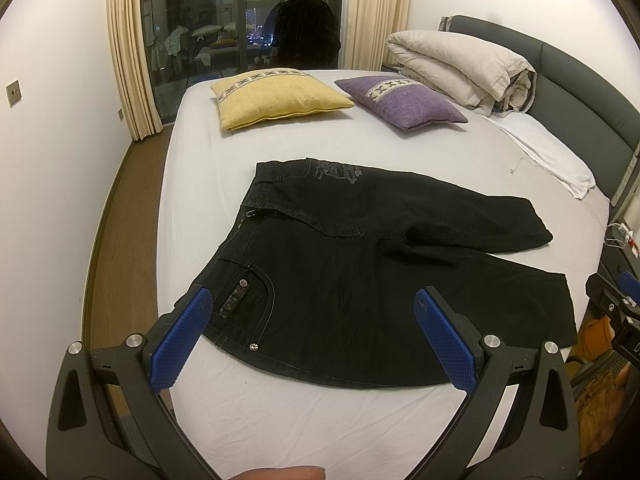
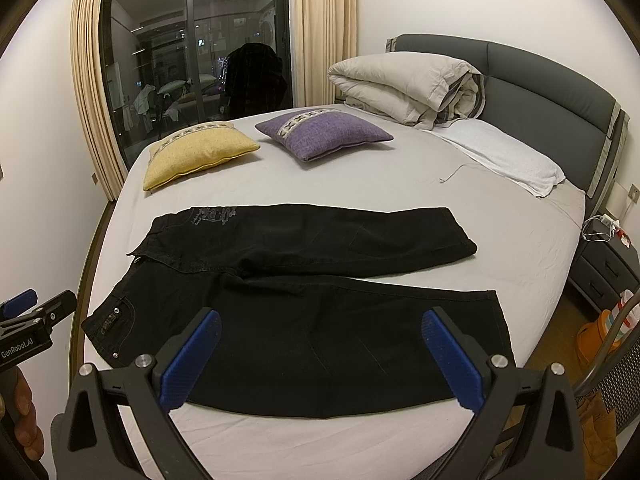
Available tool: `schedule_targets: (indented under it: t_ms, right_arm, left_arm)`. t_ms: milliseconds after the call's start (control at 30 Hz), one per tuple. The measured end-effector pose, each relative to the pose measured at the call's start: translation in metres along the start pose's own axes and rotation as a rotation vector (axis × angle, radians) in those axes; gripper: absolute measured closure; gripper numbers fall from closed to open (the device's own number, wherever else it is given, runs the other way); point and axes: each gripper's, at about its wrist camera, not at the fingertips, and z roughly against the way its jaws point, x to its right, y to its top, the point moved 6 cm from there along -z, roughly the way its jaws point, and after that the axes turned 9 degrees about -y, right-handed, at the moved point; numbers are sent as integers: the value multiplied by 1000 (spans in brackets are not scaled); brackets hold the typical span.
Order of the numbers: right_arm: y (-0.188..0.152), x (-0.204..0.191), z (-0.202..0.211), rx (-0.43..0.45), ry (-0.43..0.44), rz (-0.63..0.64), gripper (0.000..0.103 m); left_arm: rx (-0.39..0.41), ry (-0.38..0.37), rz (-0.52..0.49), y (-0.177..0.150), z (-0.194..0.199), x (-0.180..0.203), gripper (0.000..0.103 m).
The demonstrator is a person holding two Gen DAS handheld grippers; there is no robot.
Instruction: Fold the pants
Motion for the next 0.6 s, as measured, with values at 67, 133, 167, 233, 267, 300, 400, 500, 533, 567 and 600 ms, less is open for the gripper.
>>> schedule_targets:
  t_ms: [67,133,167,233,267,300,400,500,533,567,600]
  right_arm:
    - [0,-1,0,0,1,0,0]
    - [0,-1,0,0,0,0,0]
    - [0,-1,0,0,1,0,0]
    - [0,-1,-1,-1,1,0,0]
    - [-1,-1,-1,-1,1,0,0]
    - [-1,-1,-1,-2,2,0,0]
    - [-1,-1,-2,-4,4,1,0]
    - [-2,-1,-3,-10,9,1,0]
    - [-3,-1,-3,-12,11,1,0]
    - [-1,0,-2,-14,12,1,0]
    - [-3,0,-4,-16,14,1,0]
  left_arm:
    - [0,0,0,1,1,0,0]
    - [0,0,1,0,0,0,0]
    - [0,0,1,0,0,0,0]
    - [-1,0,0,0,0,0,0]
    - [-1,0,1,0,0,0,0]
    - [-2,0,0,-1,-1,0,0]
    - [-7,0,-1,-6,-5,-1,0]
    - [-12,1,-2,-8,-8,-2,0]
    - [-15,1,-2,-9,-10,-2,0]
    - [-17,1,-2,-9,-11,-3,0]
    - [-20,0,-3,-8,-13,-3,0]
